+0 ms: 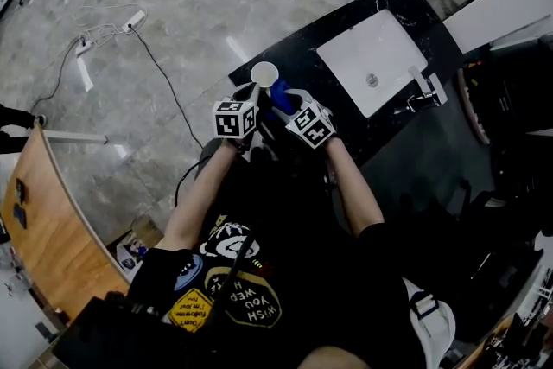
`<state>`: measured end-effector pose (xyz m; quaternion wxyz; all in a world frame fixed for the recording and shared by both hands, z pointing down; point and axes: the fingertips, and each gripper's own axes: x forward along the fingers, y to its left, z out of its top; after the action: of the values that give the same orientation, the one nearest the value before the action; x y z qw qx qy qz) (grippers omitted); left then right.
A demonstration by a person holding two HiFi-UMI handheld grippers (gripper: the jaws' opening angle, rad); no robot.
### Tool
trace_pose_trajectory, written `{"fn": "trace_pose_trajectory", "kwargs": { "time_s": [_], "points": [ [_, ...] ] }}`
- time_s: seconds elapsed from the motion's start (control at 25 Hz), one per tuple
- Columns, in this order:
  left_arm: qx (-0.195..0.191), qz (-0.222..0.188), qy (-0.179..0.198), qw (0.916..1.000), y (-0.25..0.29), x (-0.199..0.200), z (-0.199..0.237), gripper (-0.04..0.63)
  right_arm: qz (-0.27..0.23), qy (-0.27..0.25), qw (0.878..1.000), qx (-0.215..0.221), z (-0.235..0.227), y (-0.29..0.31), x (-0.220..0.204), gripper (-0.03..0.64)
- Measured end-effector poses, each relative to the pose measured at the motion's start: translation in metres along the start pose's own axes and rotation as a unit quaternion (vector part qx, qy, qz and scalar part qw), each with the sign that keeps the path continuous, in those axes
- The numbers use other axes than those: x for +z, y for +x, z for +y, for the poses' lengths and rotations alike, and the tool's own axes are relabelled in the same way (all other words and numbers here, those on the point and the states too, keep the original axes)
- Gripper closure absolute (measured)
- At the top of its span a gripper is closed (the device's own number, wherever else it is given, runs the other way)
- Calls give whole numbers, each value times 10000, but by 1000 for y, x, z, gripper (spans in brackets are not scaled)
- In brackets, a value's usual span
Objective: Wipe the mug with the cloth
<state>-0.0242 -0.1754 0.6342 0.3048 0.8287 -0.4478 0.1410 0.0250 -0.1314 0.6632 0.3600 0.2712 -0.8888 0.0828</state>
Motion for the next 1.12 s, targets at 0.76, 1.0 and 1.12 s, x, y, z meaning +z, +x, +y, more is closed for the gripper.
{"fn": "trace_pose_trajectory", "kwargs": {
  "time_s": [0.76,1.0,1.12],
  "points": [
    [-9,37,-277,9996,0,-3,4,592,-68,279,9993,252,0,3,4,456],
    [-38,22,-189,9998,-1,-1,1,592,-537,949,9889,-1014,-70,-24,26,456],
    [-49,42,-168,9998,-2,-3,-1,592,-533,1337,9789,-1448,-96,-28,27,454]
  ]
}}
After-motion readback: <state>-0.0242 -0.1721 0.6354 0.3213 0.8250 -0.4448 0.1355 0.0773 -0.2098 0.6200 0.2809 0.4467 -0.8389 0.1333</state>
